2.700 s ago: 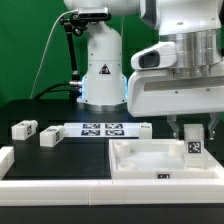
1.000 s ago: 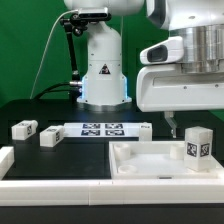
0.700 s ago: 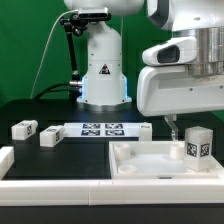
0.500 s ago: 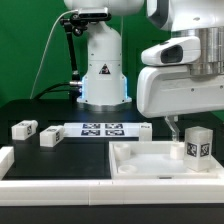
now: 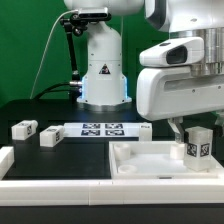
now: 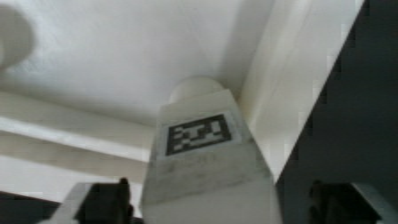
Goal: Assemble one leg
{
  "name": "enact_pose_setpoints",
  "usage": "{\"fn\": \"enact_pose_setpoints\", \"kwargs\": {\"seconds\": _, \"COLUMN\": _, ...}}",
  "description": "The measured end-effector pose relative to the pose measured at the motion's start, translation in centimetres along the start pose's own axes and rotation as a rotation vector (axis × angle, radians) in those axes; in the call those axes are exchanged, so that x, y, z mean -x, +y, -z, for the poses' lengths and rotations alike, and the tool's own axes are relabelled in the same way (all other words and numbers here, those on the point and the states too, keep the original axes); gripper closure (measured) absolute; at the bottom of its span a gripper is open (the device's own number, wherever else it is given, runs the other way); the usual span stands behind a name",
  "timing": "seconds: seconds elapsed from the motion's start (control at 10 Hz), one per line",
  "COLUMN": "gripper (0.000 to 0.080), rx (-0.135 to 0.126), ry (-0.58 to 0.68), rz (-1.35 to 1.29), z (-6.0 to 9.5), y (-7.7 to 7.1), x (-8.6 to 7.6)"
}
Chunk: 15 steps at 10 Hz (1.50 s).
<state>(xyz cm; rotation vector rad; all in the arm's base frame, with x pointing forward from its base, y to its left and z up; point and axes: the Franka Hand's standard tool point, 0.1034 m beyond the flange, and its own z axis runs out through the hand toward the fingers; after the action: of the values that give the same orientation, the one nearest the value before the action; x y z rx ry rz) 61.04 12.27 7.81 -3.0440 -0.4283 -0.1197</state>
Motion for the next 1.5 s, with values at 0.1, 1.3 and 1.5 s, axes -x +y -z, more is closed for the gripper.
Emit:
{"fn": "enact_pose_setpoints", "kwargs": {"seconds": 0.1, "gripper": 0.0426, "rx": 0.0, "ry": 0.0, "rz": -0.023, "z": 0.0, "y": 0.0, "x": 0.0}}
{"fn": "enact_pose_setpoints", "kwargs": {"seconds": 1.3, "gripper": 0.0505, "rx": -0.1, "ry": 0.145, "rz": -1.343, "z": 0.07, "y": 0.99, "x": -0.05}}
{"fn": "enact_pose_setpoints", "kwargs": {"seconds": 1.5, "gripper": 0.0505, "rx": -0.1, "ry": 0.145, "rz": -1.326, "z": 0.06, "y": 0.94, "x": -0.07}}
